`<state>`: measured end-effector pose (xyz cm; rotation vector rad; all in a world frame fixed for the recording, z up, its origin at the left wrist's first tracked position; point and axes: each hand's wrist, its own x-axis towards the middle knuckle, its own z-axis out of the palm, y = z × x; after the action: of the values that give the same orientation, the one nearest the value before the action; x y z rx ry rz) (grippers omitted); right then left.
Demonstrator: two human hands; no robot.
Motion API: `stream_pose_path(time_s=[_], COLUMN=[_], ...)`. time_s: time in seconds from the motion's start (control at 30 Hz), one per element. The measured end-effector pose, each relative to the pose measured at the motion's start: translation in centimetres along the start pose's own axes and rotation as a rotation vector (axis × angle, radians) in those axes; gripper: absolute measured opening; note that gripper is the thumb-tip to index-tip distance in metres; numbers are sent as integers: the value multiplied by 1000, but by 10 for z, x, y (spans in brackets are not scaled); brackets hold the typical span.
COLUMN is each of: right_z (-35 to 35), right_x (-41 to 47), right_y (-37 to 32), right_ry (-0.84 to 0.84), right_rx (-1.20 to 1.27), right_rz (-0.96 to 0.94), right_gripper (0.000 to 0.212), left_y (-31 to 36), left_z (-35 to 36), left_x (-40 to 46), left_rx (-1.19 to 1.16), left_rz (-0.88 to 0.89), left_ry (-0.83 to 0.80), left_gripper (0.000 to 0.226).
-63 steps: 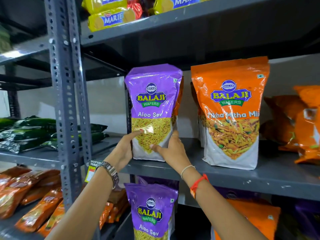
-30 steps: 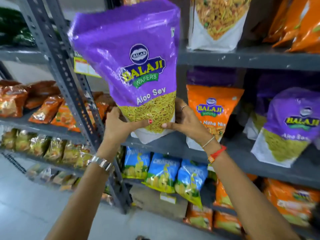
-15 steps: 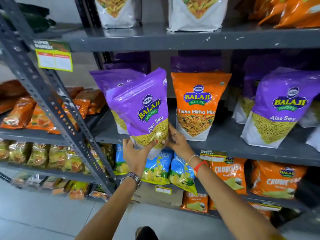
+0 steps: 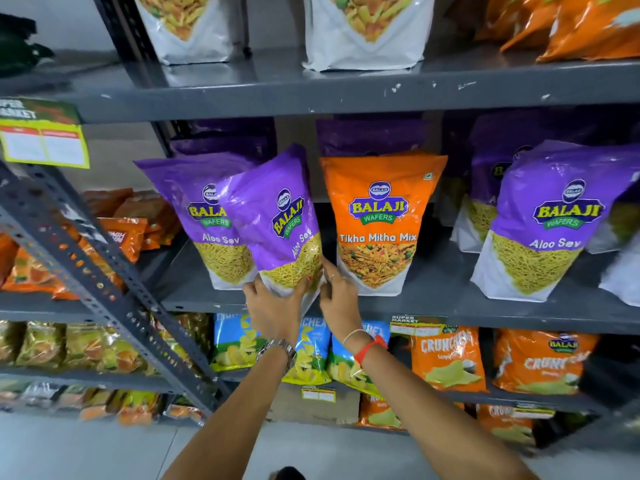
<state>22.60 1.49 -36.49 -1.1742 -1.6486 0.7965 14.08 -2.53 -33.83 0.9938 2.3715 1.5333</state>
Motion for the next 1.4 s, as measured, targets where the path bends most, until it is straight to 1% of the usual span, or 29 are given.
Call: stream_pose_path(time_s=[0.07,0.17,0.23,0.3,0.33,0.37,0.4,0.43,0.47,0.5,0.57,0.6,0.63,0.67,0.7,0.77,0.83,1.03,1.2,1.27,1.4], right_z=[-8,-29,-46,-64,-73,-81,-87,-92,-96,-99,-103,-105,-106,-108,-109,-112,-112,-119,-122,-120,-113], right_x=[-3,-7,-7,-4,-1,2,4,8,11,14,20,22,23,24,25,25,21,-10,-29,-37,-46], right_y=[-1,-2,1,6,10,15,19,25,29,34,41,43,44,44,44,42,40,25,-11,-26,-62], right_ry=[83,353,497,591,613,615,597,560,507,449,318,254,202,162,143,154,196,272,253,252,265], right_rx=[28,26,5,-87,-120,-128,-116,-87,-50,-11,75,124,163,176,174,148,119,85,69,74,31], right_rz=[19,43,45,87,122,154,165,167,172,186,211,219,230,251,272,300,298,195,97,63,-46], right_gripper=[54,39,40,47,52,60,68,78,88,97,110,109,105,97,88,73,66,63,61,61,63], left_y=[2,4,4,5,8,11,14,18,21,24,30,32,36,38,39,40,38,39,43,44,46], left_z=[5,13,15,18,19,22,27,34,41,48,57,61,64,65,68,71,72,51,6,-13,-54], left_x=[2,7,3,-13,-22,-29,-33,-33,-33,-31,-28,-26,-24,-21,-17,-13,-14,-29,-40,-41,-36], left_rx=[22,-35,-76,-95,-138,-204,-257,-292,-315,-339,-381,-384,-385,-397,-413,-429,-405,-430,-585,-609,-634], left_rz=[2,-32,-36,76,167,274,376,430,431,388,247,185,136,102,76,46,52,115,149,176,240], left_ry=[-7,-24,55,184,201,148,38,-110,-268,-401,-585,-659,-721,-766,-790,-774,-728,-652,-590,-545,-458], left_gripper=[94,99,101,90,79,65,52,44,44,51,73,83,88,88,82,63,54,50,41,38,39])
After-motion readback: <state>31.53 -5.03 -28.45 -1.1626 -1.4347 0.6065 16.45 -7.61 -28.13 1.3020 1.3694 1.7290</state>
